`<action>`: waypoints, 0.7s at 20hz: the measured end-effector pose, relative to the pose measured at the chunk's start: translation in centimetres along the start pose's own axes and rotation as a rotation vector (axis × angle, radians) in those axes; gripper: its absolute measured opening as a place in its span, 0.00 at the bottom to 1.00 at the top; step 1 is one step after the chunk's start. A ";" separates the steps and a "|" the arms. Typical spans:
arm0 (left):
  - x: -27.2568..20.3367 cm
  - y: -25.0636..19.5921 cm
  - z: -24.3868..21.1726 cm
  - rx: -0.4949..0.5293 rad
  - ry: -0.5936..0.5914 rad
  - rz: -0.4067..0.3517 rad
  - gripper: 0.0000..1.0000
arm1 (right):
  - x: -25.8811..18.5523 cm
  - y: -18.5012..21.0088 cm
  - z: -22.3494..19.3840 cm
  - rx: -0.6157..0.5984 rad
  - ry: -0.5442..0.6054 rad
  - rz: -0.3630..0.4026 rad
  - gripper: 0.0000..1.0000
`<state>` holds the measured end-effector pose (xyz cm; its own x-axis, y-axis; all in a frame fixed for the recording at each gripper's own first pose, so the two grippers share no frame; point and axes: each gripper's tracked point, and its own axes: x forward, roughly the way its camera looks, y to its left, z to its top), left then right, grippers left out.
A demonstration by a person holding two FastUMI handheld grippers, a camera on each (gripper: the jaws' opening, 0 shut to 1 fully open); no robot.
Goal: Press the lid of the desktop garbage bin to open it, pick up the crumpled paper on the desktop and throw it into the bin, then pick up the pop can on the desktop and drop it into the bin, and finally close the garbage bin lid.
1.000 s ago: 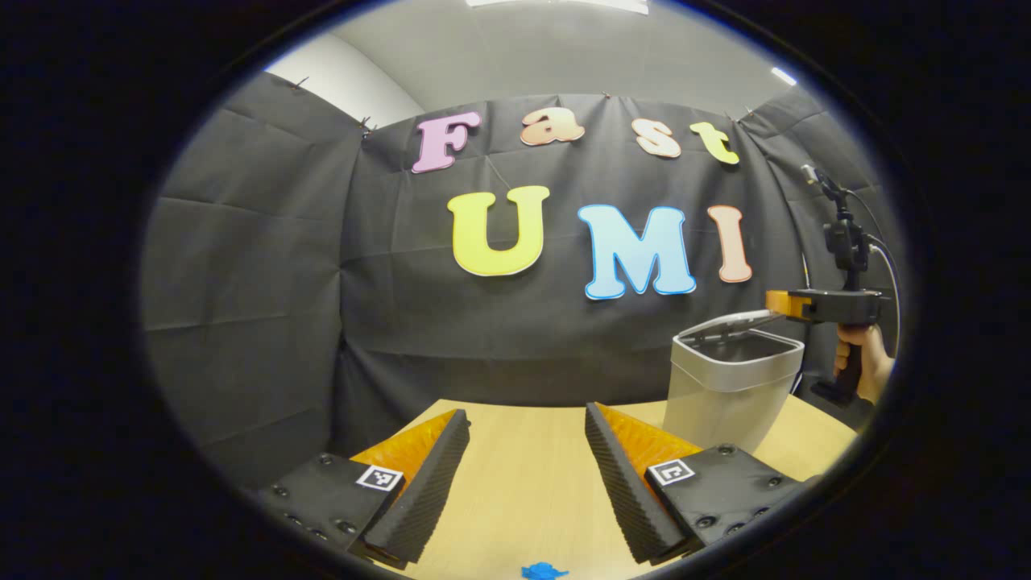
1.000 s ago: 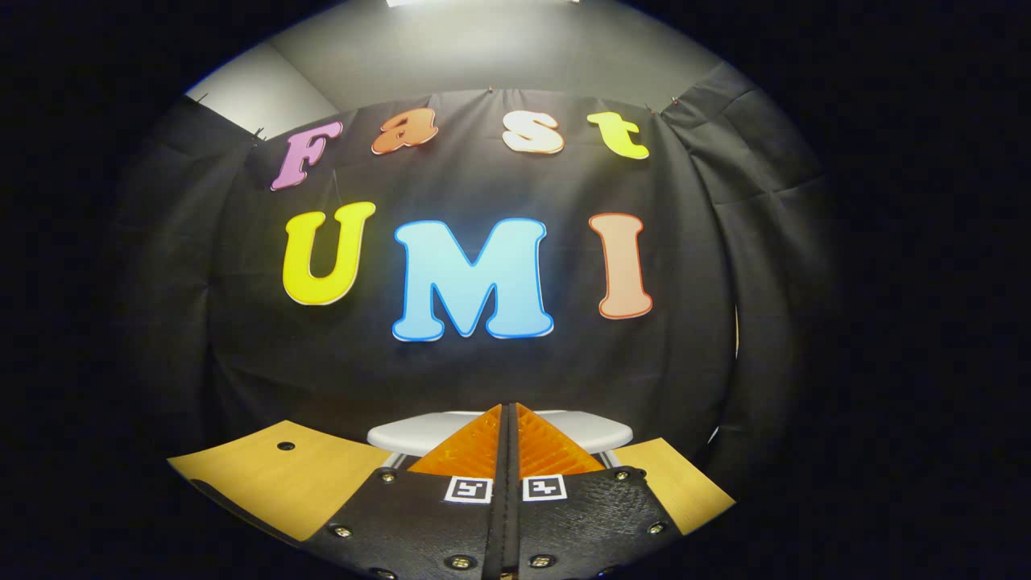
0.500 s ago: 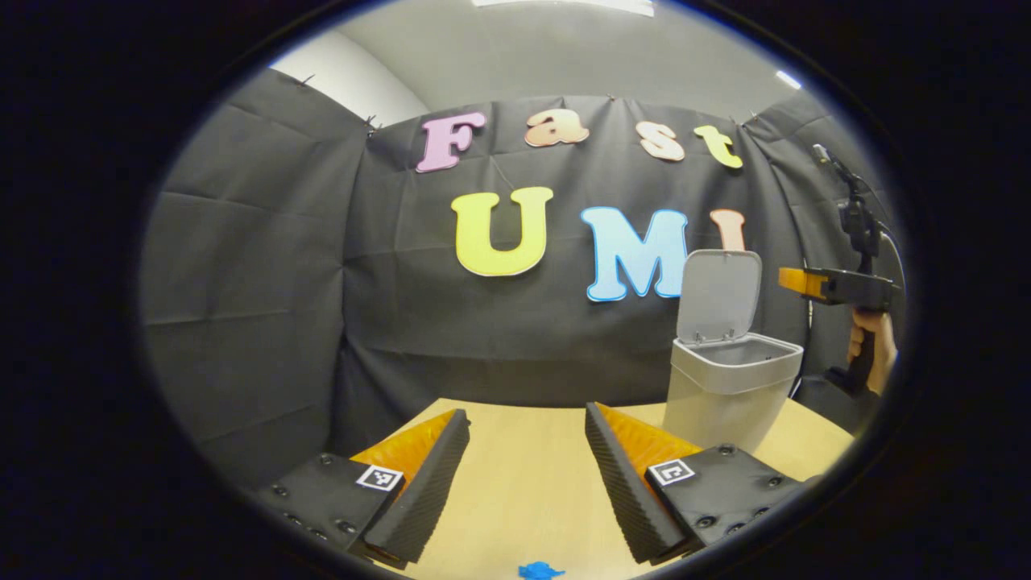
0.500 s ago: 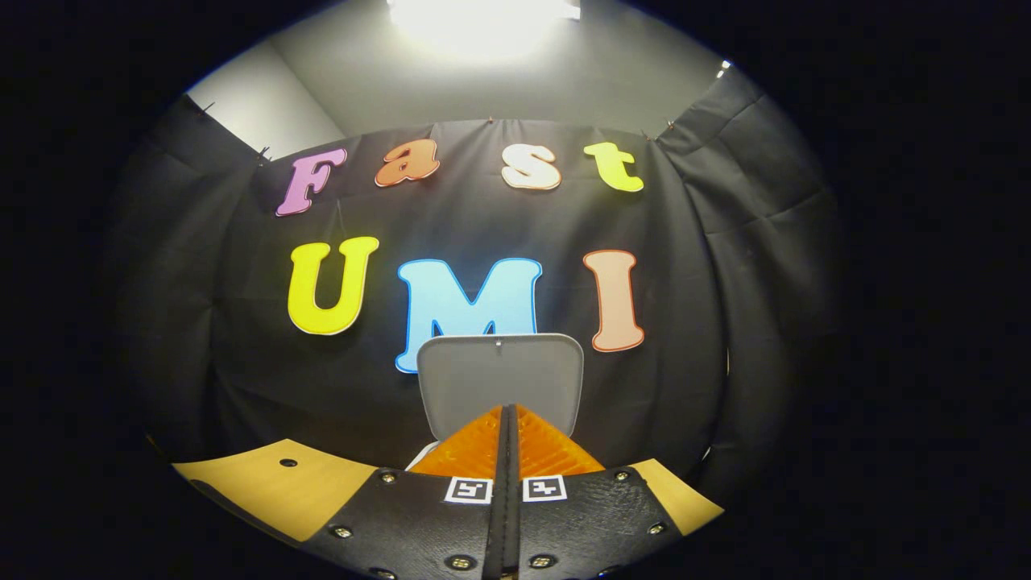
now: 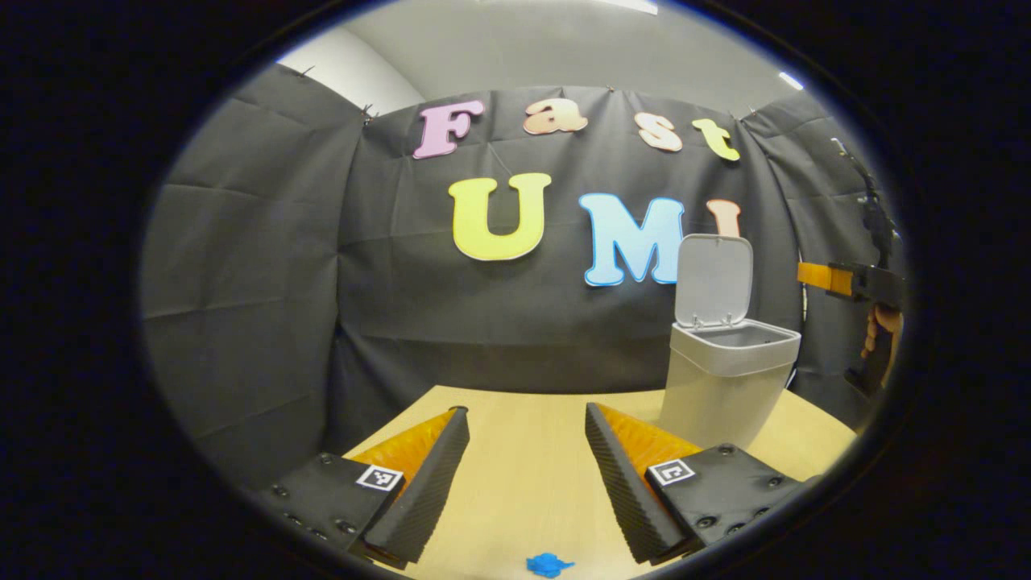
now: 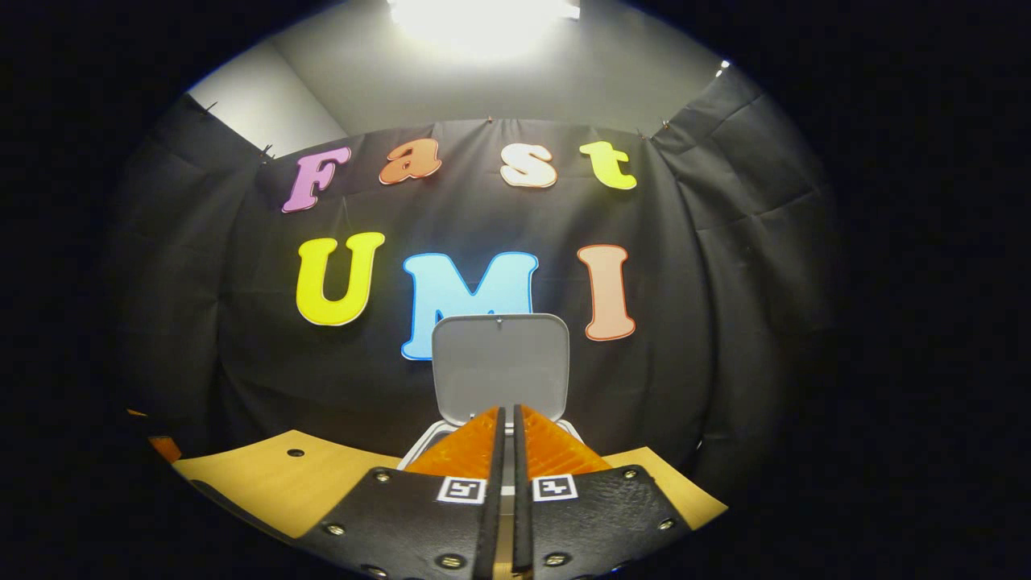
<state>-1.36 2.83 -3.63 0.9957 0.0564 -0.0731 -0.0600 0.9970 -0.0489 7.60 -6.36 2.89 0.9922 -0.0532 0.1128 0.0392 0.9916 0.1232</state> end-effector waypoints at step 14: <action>-0.4 -0.3 -10.4 -0.041 0.246 -0.078 1.00 | -3.1 3.9 -3.4 -0.079 0.096 0.081 0.95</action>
<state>-2.44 1.94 -13.96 0.9508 -0.0398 -0.3073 0.0081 0.9946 -0.1037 5.07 -1.94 -0.38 0.9991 0.0350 0.0237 -0.0359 0.9986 0.0393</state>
